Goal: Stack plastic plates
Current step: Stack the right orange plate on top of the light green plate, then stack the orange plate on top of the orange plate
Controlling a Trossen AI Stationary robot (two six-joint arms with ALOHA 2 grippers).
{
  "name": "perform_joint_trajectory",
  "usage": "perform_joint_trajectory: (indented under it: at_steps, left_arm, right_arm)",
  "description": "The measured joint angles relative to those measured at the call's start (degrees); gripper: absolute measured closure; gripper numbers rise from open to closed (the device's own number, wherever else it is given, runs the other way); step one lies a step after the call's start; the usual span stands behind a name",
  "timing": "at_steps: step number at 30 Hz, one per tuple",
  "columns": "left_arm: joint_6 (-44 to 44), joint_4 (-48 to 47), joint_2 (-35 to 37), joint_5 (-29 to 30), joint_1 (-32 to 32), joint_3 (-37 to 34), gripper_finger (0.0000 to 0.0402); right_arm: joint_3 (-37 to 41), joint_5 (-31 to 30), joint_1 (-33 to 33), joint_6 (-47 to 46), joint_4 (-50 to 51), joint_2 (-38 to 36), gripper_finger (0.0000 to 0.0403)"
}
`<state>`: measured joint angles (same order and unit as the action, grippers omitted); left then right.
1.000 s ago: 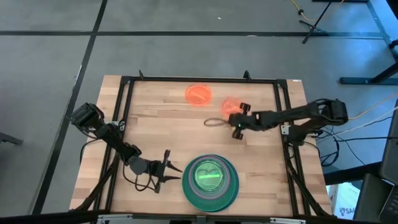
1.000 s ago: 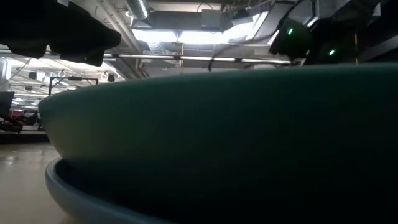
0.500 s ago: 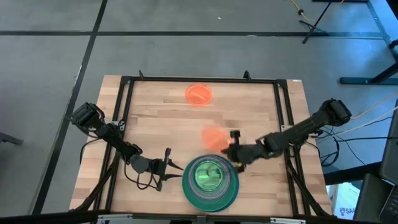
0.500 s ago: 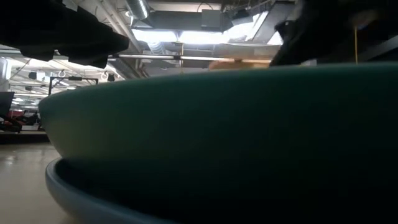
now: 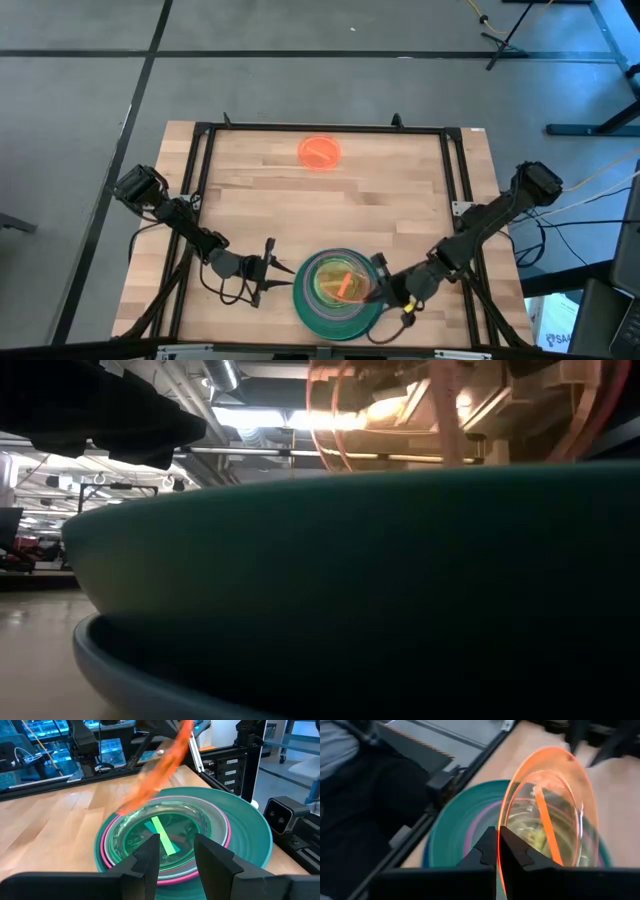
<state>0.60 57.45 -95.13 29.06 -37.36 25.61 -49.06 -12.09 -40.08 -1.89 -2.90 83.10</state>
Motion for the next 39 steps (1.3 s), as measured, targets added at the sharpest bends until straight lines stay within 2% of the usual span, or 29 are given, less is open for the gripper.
perform_joint_trajectory:
  at_steps: [9, 16, 22, 27, 32, 35, 39]
  left_arm:
    - [0.00, 0.02, 0.00, 0.00, 0.00, 0.00, 0.0288]
    - [0.02, 0.13, 0.00, 0.14, 0.46, 0.00, 0.0288]
    - [-1.49, 0.11, 0.00, 6.28, 2.41, 0.04, 0.0287]
    - [-0.44, -1.64, 0.00, 6.02, 6.71, 1.75, 0.0260]
    - [-1.70, -14.40, 0.00, 6.66, 15.09, 7.43, 0.0216]
    - [-4.66, -26.58, 0.00, 5.96, 20.73, 11.69, 0.0200]
    - [-4.47, -42.08, 0.00, 4.80, 26.19, 17.14, 0.0195]
  right_arm:
    - [0.09, -2.37, 1.61, -1.33, -1.31, 7.25, 0.0397]
    - [0.09, 0.62, 3.88, -4.22, -3.89, 11.53, 0.0388]
    - [-0.06, -0.30, 3.72, -4.32, -4.34, 12.04, 0.0309]
    - [-2.21, 0.28, 3.75, -1.56, -0.99, 9.69, 0.0240]
    - [-2.84, -0.85, 3.73, 0.29, 3.24, 6.94, 0.0205]
    - [-2.84, -3.21, 3.73, 0.10, 3.50, 6.68, 0.0201]
    - [-2.29, -3.75, 3.72, -2.65, 2.54, 7.02, 0.0204]
